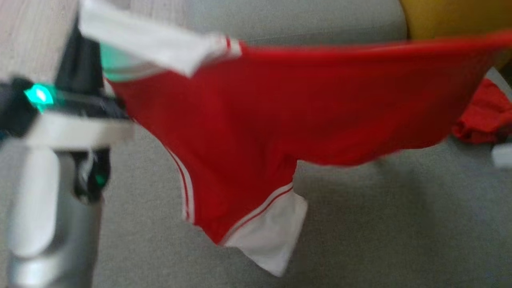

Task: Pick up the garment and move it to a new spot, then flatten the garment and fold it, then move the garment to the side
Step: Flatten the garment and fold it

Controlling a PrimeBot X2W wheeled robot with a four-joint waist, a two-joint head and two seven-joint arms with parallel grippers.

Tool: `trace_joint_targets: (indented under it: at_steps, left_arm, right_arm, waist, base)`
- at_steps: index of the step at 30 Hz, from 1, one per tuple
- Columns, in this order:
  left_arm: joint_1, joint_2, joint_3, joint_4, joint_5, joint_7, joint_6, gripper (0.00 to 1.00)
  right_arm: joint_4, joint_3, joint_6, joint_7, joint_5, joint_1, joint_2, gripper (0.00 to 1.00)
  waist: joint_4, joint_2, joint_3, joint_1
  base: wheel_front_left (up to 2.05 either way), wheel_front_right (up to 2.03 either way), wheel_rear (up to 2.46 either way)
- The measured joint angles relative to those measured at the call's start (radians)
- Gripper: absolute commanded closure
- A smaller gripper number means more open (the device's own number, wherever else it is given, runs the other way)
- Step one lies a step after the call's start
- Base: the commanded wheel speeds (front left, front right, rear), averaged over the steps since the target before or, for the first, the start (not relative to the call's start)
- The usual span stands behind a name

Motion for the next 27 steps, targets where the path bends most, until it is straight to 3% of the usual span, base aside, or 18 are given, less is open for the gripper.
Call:
trace_joint_targets:
  at_steps: [10,16,20,24,27]
  left_arm:
    - [-0.426,0.018,-0.029,0.278,-0.028,0.058,-0.016,1.0]
    - [-0.736,0.029,-0.051,0.545,0.04,-0.044,-0.017,1.0]
    - [-0.899,0.022,-0.066,0.677,0.069,-0.144,-0.018,1.0]
    - [-0.999,0.0,-0.081,0.755,0.068,-0.201,-0.025,1.0]
    - [-0.984,-0.003,-0.109,0.78,0.056,-0.217,-0.026,1.0]
  right_arm:
    - [0.263,0.2,0.0,0.043,0.049,-0.494,-0.048,1.0]
    - [0.508,0.335,0.0,-0.041,0.04,-0.814,-0.043,1.0]
    - [0.651,0.358,0.0,-0.146,0.017,-0.97,-0.045,1.0]
    - [0.728,0.393,0.0,-0.199,0.008,-1.059,-0.065,1.0]
    - [0.762,0.442,0.0,-0.21,0.026,-1.056,-0.073,1.0]
  waist:
    - [0.013,0.0,0.117,0.0002]
    - [0.03,0.0,0.236,0.0005]
    - [0.041,-0.0001,0.306,0.0005]
    - [0.057,-0.0001,0.357,0.0003]
    - [0.067,-0.0001,0.384,0.0002]
  base:
    - [0.0,0.0,0.0]
    - [0.0,0.0,0.0]
    - [0.0,0.0,0.0]
    - [0.0,0.0,0.0]
    - [0.0,0.0,0.0]
